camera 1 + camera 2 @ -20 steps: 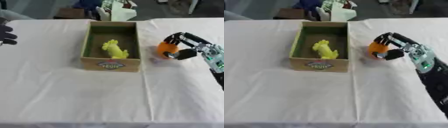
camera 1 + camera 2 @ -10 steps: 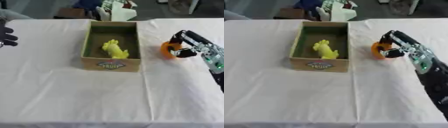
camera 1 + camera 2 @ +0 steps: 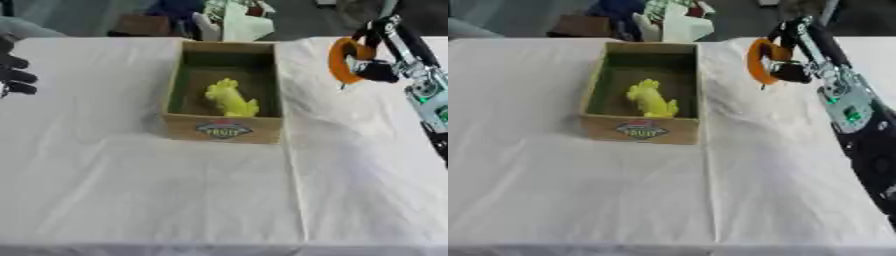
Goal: Pick up objects on the table and place them in the box.
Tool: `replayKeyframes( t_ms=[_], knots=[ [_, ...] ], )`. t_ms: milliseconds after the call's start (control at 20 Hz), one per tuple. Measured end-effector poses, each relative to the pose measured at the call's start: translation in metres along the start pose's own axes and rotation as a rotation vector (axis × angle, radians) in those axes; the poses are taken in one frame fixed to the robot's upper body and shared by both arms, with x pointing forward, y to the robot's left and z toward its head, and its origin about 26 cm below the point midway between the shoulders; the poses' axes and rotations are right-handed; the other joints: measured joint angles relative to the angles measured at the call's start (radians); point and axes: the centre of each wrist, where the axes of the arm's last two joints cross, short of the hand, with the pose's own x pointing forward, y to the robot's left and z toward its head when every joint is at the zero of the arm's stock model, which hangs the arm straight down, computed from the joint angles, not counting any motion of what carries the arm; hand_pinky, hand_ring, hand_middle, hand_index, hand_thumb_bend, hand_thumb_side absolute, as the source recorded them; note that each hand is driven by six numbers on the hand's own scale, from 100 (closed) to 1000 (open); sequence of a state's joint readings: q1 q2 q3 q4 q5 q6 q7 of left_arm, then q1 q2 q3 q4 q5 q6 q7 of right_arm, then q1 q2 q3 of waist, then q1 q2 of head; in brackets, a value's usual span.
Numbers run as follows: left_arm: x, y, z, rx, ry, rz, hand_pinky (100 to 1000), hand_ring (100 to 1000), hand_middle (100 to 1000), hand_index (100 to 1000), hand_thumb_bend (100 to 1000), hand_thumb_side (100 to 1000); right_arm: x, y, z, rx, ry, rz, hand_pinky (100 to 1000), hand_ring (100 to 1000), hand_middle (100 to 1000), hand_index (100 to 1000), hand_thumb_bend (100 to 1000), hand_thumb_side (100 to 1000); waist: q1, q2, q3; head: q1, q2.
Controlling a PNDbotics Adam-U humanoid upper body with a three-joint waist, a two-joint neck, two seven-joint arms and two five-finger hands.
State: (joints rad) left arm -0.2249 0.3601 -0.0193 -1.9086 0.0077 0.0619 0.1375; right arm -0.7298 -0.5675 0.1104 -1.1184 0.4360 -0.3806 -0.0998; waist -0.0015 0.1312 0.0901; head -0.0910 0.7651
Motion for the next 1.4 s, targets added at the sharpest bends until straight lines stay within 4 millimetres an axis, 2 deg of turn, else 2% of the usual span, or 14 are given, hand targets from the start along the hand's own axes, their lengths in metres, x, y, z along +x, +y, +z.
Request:
replayKeyframes(
  t_ms=[250,500,750,1100,1300,1400],
  knots=[
    [-0.001,-0.001,0.001,-0.006,0.006,0.000,568,580,580,784,579,744,0.036,-0.012,-0.036,-0.012,-0.122,-0.065,420,399,127,233,100,100,-0.001,-0.006,0.002,-0.007,0.000],
    [-0.001,-0.002,0.001,-0.018,0.008,0.003,570,580,580,784,573,745,0.068,0.000,-0.063,0.044,-0.233,-0.113,427,404,132,238,100,100,-0.001,-0.009,0.011,-0.022,0.000],
    [-0.001,-0.006,0.002,-0.031,0.009,0.015,571,580,580,784,569,745,0.088,0.033,-0.078,0.139,-0.296,-0.137,430,406,136,244,100,100,0.009,-0.013,0.024,-0.044,0.000],
    [-0.001,-0.009,0.002,-0.042,0.009,0.031,574,581,581,785,561,746,0.091,0.088,-0.077,0.268,-0.269,-0.153,437,411,152,263,100,110,0.026,-0.014,0.036,-0.063,0.000],
    [-0.001,-0.009,0.002,-0.047,0.008,0.033,573,580,581,784,559,746,0.092,0.110,-0.073,0.320,-0.251,-0.153,446,422,175,289,100,105,0.031,-0.013,0.041,-0.072,0.000],
    [-0.001,-0.010,0.002,-0.047,0.007,0.037,574,580,581,785,559,745,0.092,0.116,-0.072,0.332,-0.244,-0.152,461,441,226,348,100,100,0.031,-0.013,0.041,-0.075,0.000]
  ],
)
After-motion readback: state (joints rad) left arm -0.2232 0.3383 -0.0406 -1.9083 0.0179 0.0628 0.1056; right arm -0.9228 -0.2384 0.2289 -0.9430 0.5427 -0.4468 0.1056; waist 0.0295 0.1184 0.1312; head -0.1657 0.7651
